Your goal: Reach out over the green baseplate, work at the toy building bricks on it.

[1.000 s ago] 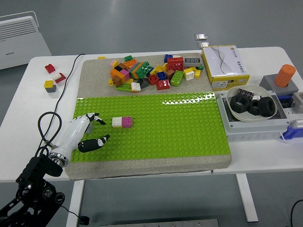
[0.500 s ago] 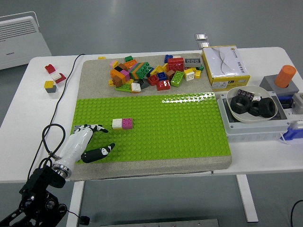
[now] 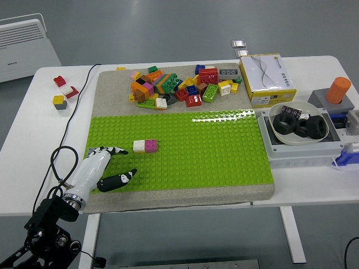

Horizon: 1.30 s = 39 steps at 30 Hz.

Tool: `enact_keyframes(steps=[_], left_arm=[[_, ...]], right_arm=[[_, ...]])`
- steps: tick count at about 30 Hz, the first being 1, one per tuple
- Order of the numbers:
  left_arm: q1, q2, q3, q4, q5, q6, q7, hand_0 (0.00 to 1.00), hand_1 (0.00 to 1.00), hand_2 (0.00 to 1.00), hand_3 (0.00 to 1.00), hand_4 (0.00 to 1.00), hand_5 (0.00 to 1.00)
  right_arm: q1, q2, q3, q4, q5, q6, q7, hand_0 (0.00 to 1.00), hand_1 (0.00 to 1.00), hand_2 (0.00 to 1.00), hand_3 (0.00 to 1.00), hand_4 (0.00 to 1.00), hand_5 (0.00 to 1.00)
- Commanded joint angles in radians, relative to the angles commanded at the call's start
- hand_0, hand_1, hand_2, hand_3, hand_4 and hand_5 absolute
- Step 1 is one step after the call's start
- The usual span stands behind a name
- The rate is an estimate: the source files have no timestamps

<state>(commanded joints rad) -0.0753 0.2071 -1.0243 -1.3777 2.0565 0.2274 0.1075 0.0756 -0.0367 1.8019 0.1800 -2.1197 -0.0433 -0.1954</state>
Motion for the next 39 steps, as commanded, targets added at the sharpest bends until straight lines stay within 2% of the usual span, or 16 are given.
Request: enact_keyframes(steps=[6, 20, 27, 34, 35, 39], left_arm=[[-0.012, -0.005, -0.038, -0.011, 0.027, 0.004, -0.003, 0.908, 0.857, 0.846, 0.747, 0.784, 0.483], [-0.006, -0.013, -0.104, -0.038, 0.054, 0.001, -0.007, 0.908, 0.855, 0.844, 0.741, 0.783, 0.482], [0.009, -0.023, -0.176, -0.039, 0.061, -0.006, -0.011, 0.907, 0.853, 0.842, 0.737, 0.784, 0.481], [0.017, -0.031, -0.209, -0.031, 0.055, -0.020, -0.020, 0.907, 0.853, 0.842, 0.731, 0.783, 0.480], [0.017, -0.033, -0.214, -0.029, 0.053, -0.024, -0.022, 0.905, 0.853, 0.842, 0.671, 0.687, 0.311], [0.020, -0.040, -0.231, -0.028, 0.042, -0.039, -0.031, 0.905, 0.853, 0.842, 0.671, 0.687, 0.311]], right_arm=[[0.007, 0.004, 0.008, 0.000, -0.014, 0.002, 0.004, 0.676, 0.672, 0.730, 0.739, 0.750, 0.984], [0.009, 0.001, -0.009, 0.000, 0.010, -0.003, 0.004, 0.673, 0.674, 0.729, 0.743, 0.750, 0.987], [0.002, 0.004, 0.030, 0.000, -0.010, -0.003, 0.004, 0.673, 0.674, 0.727, 0.742, 0.750, 0.988], [0.011, 0.004, 0.070, 0.000, -0.051, 0.000, 0.004, 0.672, 0.674, 0.728, 0.742, 0.750, 0.989], [0.012, 0.003, 0.073, 0.000, -0.053, 0.000, 0.004, 0.673, 0.674, 0.727, 0.741, 0.749, 0.989], [0.012, 0.001, 0.080, 0.000, -0.056, 0.001, 0.004, 0.673, 0.674, 0.727, 0.741, 0.749, 0.989]])
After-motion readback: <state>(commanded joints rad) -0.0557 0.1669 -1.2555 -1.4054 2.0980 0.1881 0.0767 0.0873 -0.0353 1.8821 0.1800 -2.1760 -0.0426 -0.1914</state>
